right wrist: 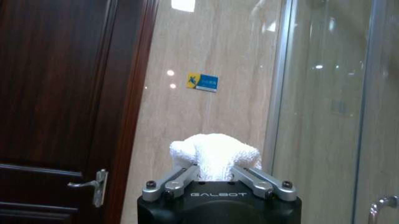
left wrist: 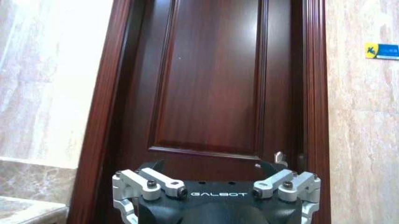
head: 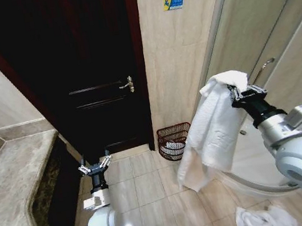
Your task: Discard the used towel into the hamper.
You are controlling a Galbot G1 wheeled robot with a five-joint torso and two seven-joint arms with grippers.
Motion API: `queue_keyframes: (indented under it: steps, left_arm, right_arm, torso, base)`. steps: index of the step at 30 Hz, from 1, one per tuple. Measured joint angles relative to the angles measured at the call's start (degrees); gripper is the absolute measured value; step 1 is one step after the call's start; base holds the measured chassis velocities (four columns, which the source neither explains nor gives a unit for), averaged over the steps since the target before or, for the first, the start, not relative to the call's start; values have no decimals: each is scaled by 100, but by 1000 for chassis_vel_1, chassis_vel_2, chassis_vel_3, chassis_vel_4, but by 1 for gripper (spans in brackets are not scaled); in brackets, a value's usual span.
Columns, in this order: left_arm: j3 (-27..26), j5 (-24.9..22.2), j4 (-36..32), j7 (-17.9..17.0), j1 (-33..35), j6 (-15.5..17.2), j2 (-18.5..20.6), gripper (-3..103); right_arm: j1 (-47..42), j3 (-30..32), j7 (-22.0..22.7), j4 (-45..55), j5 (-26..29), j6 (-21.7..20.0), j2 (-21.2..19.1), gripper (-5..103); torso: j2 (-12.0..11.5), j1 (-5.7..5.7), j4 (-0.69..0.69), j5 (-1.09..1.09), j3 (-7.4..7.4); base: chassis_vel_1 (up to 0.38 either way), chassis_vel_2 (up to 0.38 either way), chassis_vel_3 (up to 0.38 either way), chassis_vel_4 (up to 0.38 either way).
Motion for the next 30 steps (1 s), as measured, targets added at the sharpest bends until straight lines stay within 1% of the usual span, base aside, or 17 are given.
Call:
queue_keyframes:
  steps: [4,5,8,19,22,25,30]
  left_arm:
    - [0,-2,-3,0,-7,22,2,100]
    - [1,-15,-22,2,16,82,4,100]
    - [28,-21,-39,35,65,122,3,100]
    - [8,-23,-34,84,78,129,2,100]
    - [8,-20,-13,68,67,90,-1,100]
    - [7,37,27,23,38,2,-28,100]
    - [1,71,-15,26,120,78,-19,100]
  right_arm:
    - [-1,7,1,0,0,0,0,8]
    - [-14,16,8,0,0,1,13,8]
    - [-29,25,13,0,-2,2,23,8]
    - [-23,39,22,0,-4,11,22,8]
    - [-18,40,25,0,-4,13,32,8]
    - [-12,30,32,0,-4,13,109,8]
    - [107,-16,38,-1,2,12,238,8]
  torso:
    - [0,1,1,0,0]
    - [0,1,1,0,0]
    - [0,1,0,1,0]
    - [0,-1,0,0,0]
    - [0,-1,2,0,0]
    - [0,0,3,-1,0]
    - [-1,2,0,1,1]
  base:
    - [-108,101,109,-108]
    - [-91,77,83,-99]
    - [-81,82,70,-83]
    - [-38,74,76,-35]
    - [1,113,117,15]
    - [-31,115,117,-5]
    - [-16,51,44,-13]
